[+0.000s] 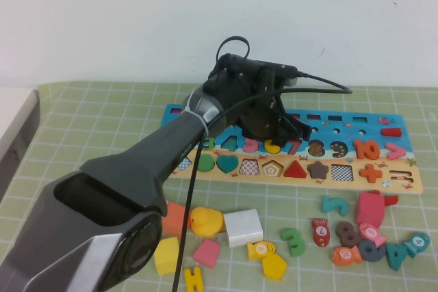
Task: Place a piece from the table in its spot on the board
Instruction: Place the "number 6" into the hole of the number 6
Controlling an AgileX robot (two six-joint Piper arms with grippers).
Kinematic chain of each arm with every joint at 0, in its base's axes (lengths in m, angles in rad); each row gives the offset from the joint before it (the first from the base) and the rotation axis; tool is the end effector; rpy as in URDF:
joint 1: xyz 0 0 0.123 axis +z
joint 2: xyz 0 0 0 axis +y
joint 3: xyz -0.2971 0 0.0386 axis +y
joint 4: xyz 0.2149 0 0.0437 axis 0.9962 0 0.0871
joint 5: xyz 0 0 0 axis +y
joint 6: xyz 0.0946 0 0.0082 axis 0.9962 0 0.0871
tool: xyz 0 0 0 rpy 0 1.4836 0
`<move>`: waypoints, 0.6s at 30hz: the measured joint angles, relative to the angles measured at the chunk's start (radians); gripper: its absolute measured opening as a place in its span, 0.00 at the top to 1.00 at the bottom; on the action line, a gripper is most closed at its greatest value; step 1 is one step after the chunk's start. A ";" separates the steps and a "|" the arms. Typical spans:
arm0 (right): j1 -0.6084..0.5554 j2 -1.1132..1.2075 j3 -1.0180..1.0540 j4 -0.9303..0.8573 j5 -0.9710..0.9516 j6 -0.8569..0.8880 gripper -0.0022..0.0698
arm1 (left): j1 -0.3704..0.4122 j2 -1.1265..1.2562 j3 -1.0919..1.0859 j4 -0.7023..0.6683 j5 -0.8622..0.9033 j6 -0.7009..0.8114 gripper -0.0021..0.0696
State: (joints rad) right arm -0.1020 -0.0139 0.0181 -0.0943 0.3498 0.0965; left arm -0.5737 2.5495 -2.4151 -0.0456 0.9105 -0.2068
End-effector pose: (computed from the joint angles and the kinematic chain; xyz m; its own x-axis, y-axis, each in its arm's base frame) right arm 0.0087 -0.0040 0.1753 -0.2599 0.0345 -0.9650 0.1348 0.9909 -0.0009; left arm 0.4529 -0.2968 0.1937 -0.7981 0.2389 -0.5532 0.3847 0.9086 -0.1626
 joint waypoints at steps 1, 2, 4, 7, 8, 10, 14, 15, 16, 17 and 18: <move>0.000 0.000 0.000 0.000 0.000 0.000 0.97 | 0.000 0.000 0.000 0.000 0.000 0.000 0.61; 0.000 0.000 0.000 0.000 0.000 0.000 0.97 | 0.000 0.000 0.000 -0.002 0.000 -0.001 0.61; 0.000 0.000 0.000 0.000 0.000 0.000 0.97 | 0.000 0.000 0.000 -0.004 0.000 -0.002 0.61; 0.000 0.000 0.000 0.000 0.000 0.000 0.97 | -0.003 0.000 0.000 0.001 0.000 -0.002 0.61; 0.000 0.000 0.000 0.000 0.000 0.000 0.97 | -0.004 0.000 0.000 0.003 0.000 -0.002 0.61; 0.000 0.000 0.000 0.000 0.000 0.000 0.97 | -0.008 0.000 0.000 0.009 0.000 -0.002 0.61; 0.000 0.000 0.000 0.000 0.000 0.000 0.97 | -0.011 0.000 0.000 0.015 0.000 -0.002 0.61; 0.000 0.000 0.000 0.000 0.000 0.000 0.97 | -0.011 0.000 0.000 0.015 0.000 -0.002 0.60; 0.000 0.000 0.000 0.000 0.000 0.000 0.97 | -0.011 0.000 0.000 0.015 0.000 -0.002 0.58; 0.000 0.000 0.000 0.000 0.000 0.000 0.97 | -0.011 0.000 0.000 0.017 0.000 -0.002 0.56; 0.000 0.000 0.000 0.000 0.000 0.000 0.97 | -0.011 0.000 0.000 0.017 -0.002 -0.002 0.54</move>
State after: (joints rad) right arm -0.1020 -0.0139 0.0181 -0.0943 0.3498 0.0965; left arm -0.5844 2.5495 -2.4151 -0.0284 0.9083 -0.2091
